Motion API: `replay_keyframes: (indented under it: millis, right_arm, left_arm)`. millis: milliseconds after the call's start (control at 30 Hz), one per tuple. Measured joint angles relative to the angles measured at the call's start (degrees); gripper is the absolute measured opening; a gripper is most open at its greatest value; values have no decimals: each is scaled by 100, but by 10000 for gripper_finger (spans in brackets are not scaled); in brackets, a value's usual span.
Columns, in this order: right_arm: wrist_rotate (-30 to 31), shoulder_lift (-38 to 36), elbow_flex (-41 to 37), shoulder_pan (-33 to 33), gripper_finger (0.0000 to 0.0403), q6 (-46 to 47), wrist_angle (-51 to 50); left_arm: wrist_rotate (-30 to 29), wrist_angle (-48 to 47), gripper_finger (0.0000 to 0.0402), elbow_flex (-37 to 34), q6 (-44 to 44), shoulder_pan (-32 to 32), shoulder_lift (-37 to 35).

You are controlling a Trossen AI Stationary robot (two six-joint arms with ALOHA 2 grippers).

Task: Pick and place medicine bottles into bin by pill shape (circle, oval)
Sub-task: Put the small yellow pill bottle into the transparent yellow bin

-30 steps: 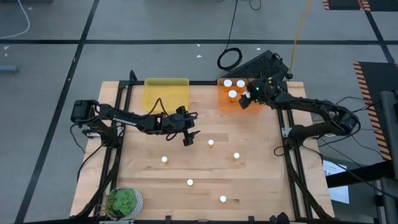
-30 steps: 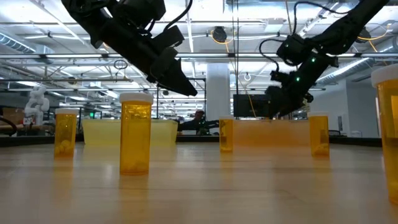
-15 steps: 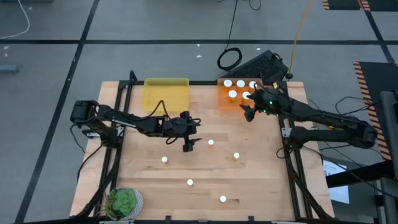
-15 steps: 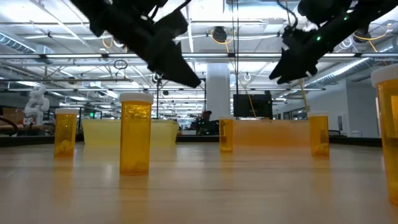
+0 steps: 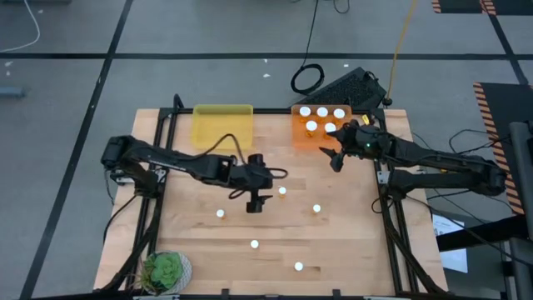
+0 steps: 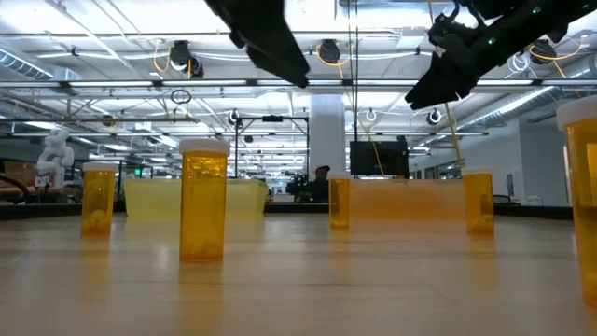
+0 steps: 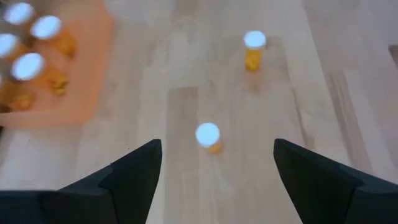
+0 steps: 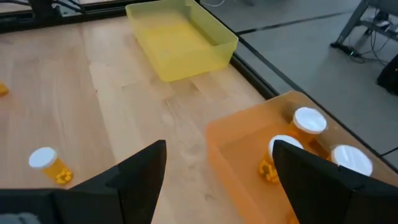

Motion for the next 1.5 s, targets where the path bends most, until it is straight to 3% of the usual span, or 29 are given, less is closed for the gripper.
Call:
replay_keyframes:
  millis: [300, 567, 967, 1300, 1500]
  right_arm:
    - [-6, -204, 2, 0, 287, -205, -307]
    - [-9, -416, 2, 0, 287, -239, -490]
    - [-21, -525, 2, 0, 287, -241, -483]
    - [-28, -525, 2, 0, 287, -241, -480]
    - [-28, -525, 2, 0, 287, -241, -479]
  left_arm:
    - [473, -544, 312, 1290, 330, 42, 1380]
    - [758, -833, 312, 1667, 302, 361, 2032]
    - [710, -932, 309, 1665, 229, 611, 2345]
    - [702, -889, 249, 1606, 178, 657, 2347]
    - [707, -840, 235, 1605, 241, 661, 2347]
